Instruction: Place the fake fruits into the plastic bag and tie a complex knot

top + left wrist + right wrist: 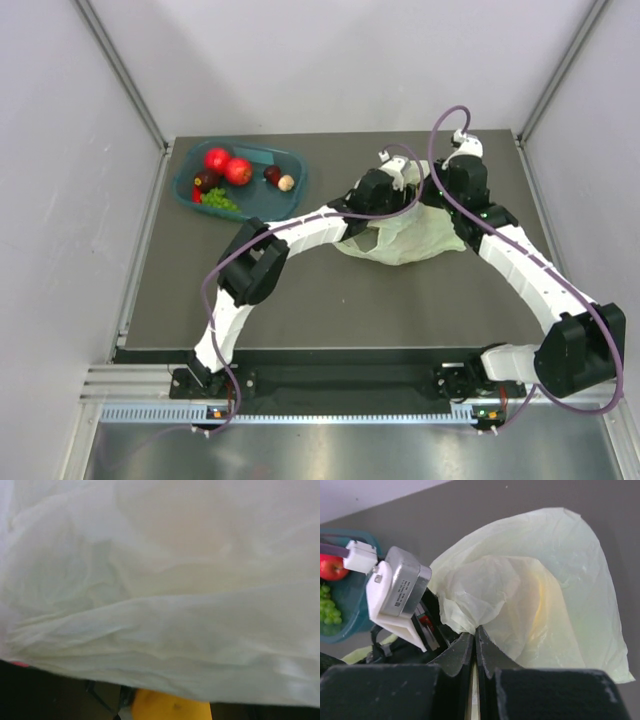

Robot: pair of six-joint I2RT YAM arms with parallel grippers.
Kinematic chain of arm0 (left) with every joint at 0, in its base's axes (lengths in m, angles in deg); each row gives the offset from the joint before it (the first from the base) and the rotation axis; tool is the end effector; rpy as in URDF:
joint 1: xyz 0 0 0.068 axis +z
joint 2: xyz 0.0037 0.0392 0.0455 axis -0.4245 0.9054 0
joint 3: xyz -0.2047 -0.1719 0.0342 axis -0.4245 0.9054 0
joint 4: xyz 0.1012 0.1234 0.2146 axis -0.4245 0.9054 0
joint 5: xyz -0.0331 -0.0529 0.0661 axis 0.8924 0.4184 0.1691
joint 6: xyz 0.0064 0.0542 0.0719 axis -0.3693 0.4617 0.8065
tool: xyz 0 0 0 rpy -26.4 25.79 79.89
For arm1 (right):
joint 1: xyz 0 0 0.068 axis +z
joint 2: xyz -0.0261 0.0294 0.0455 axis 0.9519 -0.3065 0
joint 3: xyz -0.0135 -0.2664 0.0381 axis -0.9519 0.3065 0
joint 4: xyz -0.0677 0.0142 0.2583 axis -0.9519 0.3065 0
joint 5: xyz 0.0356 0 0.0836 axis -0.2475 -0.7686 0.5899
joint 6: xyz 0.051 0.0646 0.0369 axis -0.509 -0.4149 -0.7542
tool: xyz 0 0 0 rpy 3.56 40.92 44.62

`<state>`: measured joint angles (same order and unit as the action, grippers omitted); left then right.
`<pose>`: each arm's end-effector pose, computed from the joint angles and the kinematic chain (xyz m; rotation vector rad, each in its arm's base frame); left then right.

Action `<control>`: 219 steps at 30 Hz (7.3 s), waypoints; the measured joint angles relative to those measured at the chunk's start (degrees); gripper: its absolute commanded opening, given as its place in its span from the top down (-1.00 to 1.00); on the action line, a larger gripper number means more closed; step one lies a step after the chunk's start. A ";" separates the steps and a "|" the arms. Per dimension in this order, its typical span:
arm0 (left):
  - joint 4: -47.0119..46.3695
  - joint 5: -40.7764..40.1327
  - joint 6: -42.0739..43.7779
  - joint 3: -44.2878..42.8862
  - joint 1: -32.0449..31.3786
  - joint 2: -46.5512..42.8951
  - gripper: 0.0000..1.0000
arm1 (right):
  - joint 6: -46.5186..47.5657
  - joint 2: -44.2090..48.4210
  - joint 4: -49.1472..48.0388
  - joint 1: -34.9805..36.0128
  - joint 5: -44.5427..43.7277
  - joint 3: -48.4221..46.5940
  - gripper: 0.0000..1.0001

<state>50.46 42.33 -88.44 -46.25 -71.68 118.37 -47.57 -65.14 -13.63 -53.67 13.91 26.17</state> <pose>0.3799 -0.4159 0.1935 0.4860 2.0297 -0.9113 0.3307 0.1002 0.3025 0.2042 1.9925 0.3756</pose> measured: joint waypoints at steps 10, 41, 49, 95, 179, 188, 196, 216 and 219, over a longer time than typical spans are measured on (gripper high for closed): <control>-0.61 -2.16 -2.03 -1.31 -0.17 2.03 -0.66 | -1.66 0.00 -2.62 -1.97 -0.83 0.11 1.00; 27.89 -1.60 8.26 8.46 5.22 -28.04 -0.61 | -1.49 -0.02 -3.85 -3.67 2.27 2.40 1.00; 28.96 9.60 7.78 12.72 15.15 -34.47 -0.46 | -0.96 -0.22 -3.82 -3.67 3.30 2.60 1.00; 29.94 0.42 0.50 -13.68 36.06 8.33 -0.10 | 2.08 -0.76 -3.34 -3.67 5.70 2.60 1.00; -0.74 7.80 7.26 4.94 0.66 -3.78 -0.71 | 0.94 3.45 -2.62 -3.61 3.43 3.82 1.00; 6.84 4.98 10.69 6.19 0.70 -13.73 -0.93 | 0.87 3.54 -2.64 -3.61 3.19 3.89 1.00; 17.00 1.16 14.16 6.14 1.01 -18.95 -0.91 | 0.87 3.54 -2.62 -3.61 3.19 3.89 1.00; 32.54 2.40 28.48 5.77 17.03 -31.34 -0.91 | 1.05 3.52 -2.51 -3.61 4.20 3.87 1.00; 34.21 6.12 30.42 5.55 17.64 -31.91 -0.86 | 1.05 3.50 -2.49 -3.61 4.35 3.87 1.00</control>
<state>84.67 48.45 -58.02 -40.70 -54.05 86.46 -46.52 -61.64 -16.12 -57.28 18.26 30.04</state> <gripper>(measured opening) 0.946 0.006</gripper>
